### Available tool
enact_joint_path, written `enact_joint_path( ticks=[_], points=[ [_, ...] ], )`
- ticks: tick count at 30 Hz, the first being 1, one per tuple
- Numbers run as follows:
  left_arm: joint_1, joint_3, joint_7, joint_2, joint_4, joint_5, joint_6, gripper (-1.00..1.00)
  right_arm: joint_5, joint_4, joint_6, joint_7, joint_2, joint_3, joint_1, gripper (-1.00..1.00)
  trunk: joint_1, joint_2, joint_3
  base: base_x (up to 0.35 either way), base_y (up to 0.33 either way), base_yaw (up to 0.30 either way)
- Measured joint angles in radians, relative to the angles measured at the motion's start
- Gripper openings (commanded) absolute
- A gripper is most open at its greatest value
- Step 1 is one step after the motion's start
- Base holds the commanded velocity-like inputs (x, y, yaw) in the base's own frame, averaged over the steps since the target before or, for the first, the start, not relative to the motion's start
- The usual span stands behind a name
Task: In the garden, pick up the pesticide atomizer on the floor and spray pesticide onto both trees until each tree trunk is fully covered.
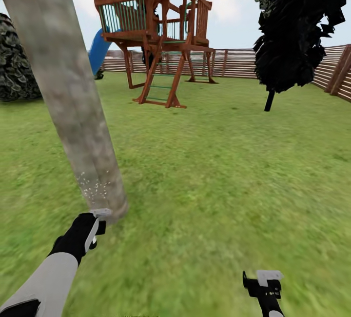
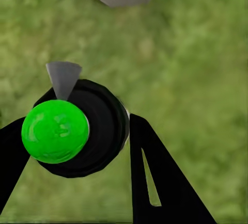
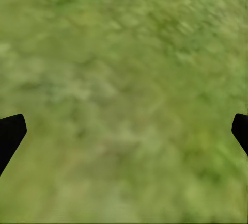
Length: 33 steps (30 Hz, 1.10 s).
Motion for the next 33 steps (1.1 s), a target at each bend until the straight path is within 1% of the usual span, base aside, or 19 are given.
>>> enact_joint_path(
  ticks=[10, 25, 33],
  points=[
    [0.0, 0.0, 0.0, -0.006, 0.001, 0.003, -0.002, -1.0, 0.0, 0.0, 0.0, 0.0, 0.001, 0.0, 0.0, 1.0, 0.0, 0.0, 0.0, 0.12, -0.272, 0.257],
    [0.0, 0.001, 0.0, -0.006, 0.002, 0.002, -0.002, -1.0, 0.0, 0.0, 0.0, 0.0, 0.001, 0.0, 0.0, 1.0, 0.0, 0.0, 0.0, 0.151, -0.269, 0.017],
    [0.0, 0.002, 0.0, -0.005, 0.001, 0.002, -0.002, -1.0, 0.0, 0.0, 0.0, 0.0, 0.001, 0.0, 0.0, 1.0, 0.0, 0.0, 0.0, 0.155, -0.266, 0.22]
  ],
)
